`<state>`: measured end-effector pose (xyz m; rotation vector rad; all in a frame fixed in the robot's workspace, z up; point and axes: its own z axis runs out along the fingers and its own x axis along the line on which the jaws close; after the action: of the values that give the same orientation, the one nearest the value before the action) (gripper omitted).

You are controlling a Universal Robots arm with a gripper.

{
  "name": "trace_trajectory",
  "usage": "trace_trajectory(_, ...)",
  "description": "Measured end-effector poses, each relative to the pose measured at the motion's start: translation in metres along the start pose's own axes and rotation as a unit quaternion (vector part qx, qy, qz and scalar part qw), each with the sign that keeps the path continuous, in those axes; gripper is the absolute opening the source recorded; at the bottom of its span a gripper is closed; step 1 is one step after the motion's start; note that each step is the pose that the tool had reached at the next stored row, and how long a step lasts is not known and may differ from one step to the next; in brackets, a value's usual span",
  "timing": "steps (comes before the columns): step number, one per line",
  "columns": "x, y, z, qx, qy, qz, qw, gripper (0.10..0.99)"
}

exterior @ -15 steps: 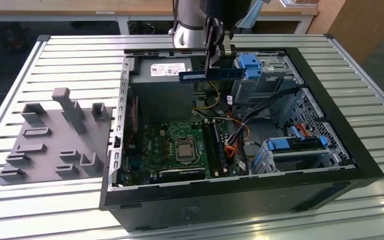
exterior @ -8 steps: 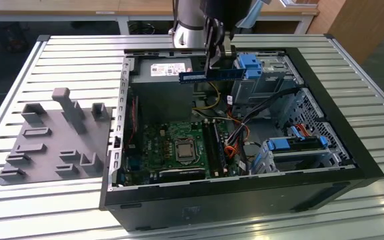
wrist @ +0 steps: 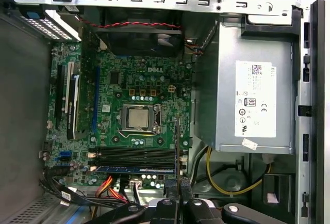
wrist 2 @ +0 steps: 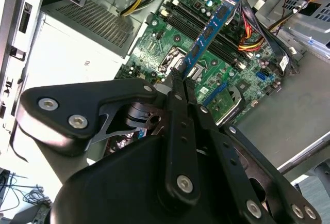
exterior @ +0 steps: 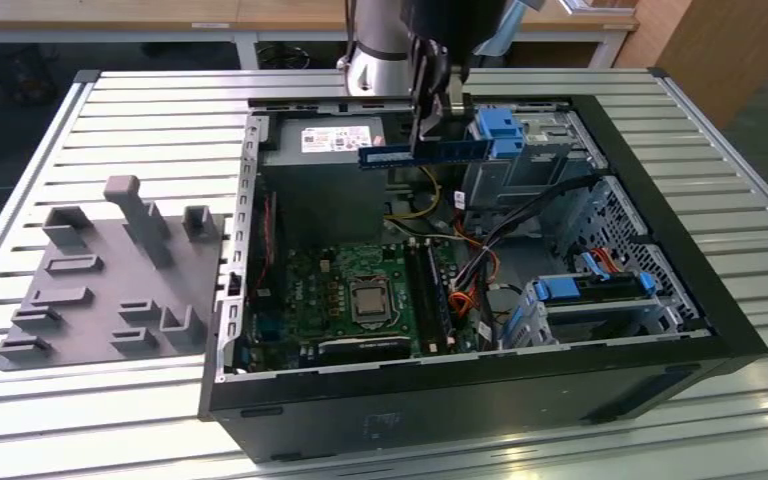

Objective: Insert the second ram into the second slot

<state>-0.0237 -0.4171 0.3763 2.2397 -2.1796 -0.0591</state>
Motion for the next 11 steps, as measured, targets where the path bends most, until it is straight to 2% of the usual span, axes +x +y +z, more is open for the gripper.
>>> trace_trajectory(4,0.0033,0.0001,0.0,-0.0002,0.0,0.0,1.0,0.133)
trace_trajectory(11,0.0071,-0.0001,0.0,-0.0064,-0.0003,0.004,1.0,0.133)
